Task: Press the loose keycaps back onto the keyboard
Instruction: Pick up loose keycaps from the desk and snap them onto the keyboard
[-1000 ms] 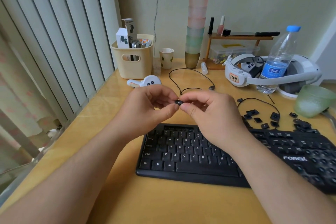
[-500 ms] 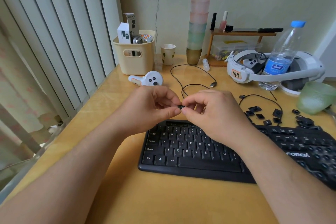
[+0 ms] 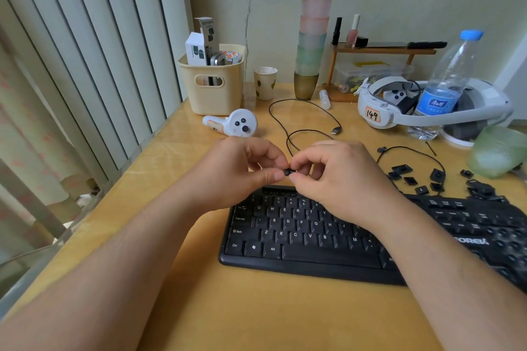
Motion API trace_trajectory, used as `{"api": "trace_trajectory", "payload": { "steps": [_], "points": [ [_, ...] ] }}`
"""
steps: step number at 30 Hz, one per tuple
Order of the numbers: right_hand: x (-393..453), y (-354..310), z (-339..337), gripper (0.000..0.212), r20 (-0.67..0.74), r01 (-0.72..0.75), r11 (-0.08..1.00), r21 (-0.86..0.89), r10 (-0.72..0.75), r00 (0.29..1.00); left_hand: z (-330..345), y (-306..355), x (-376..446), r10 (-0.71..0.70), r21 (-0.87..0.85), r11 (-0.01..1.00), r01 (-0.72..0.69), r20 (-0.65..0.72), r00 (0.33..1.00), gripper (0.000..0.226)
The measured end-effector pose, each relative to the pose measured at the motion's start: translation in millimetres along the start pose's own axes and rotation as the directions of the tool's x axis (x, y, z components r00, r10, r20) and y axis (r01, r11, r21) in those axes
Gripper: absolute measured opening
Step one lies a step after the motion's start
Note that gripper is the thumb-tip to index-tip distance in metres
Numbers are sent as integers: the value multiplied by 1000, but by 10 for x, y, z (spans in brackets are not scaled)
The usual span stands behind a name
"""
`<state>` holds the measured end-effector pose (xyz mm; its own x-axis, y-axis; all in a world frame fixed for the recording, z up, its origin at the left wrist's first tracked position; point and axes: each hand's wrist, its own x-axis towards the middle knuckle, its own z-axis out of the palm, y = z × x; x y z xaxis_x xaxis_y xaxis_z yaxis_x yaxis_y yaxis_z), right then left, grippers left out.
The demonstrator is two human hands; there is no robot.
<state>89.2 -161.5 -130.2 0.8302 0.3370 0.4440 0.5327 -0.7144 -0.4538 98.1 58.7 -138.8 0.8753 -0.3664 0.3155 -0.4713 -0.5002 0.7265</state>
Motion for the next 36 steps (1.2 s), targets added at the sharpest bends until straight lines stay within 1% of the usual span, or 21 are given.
{"api": "trace_trajectory", "payload": {
  "steps": [3, 5, 8, 11, 14, 18, 20, 25, 30, 33, 36],
  "points": [
    [38, 99, -86, 3, 92, -174, 980, 96, 166, 982, 0, -73, 11, -66, 49, 997, 67, -24, 998, 18],
    [73, 153, -127, 6, 223, -297, 943, 150, 260, 940, -1, -125, 10, -126, 75, 989, 127, -16, 992, 28],
    [174, 163, -116, 5, 405, -419, 902, 102, 348, 846, 4, -198, 27, -247, 26, 969, 246, 26, 969, 40],
    [306, 147, -99, 6, 490, -487, 871, 57, 401, 774, 10, -245, 44, -304, -58, 950, 307, 52, 951, 43],
    [401, 104, -118, 6, 547, -485, 875, 6, 403, 734, 15, -271, 32, -306, -85, 947, 311, 73, 949, 41],
    [475, 26, -129, 5, 564, -443, 894, -66, 400, 722, 6, -314, 42, -315, -120, 938, 324, 91, 945, 45],
    [499, -14, -132, 5, 579, -427, 898, -106, 405, 708, -20, -344, 54, -327, -136, 933, 334, 71, 942, 45],
    [530, -94, -119, 7, 594, -389, 899, -199, 427, 682, -58, -378, 69, -376, -114, 921, 371, -24, 926, 50],
    [525, -73, -94, 7, 570, -353, 916, -191, 396, 720, -36, -372, 73, -371, -72, 927, 369, -21, 928, 49],
    [514, -56, -94, 5, 579, -323, 929, -181, 366, 728, -36, -346, 67, -368, -56, 929, 367, -23, 929, 48],
    [483, -53, -114, 7, 572, -261, 949, -178, 316, 757, -27, -315, 58, -358, -27, 933, 358, -9, 934, 48]
  ]
}}
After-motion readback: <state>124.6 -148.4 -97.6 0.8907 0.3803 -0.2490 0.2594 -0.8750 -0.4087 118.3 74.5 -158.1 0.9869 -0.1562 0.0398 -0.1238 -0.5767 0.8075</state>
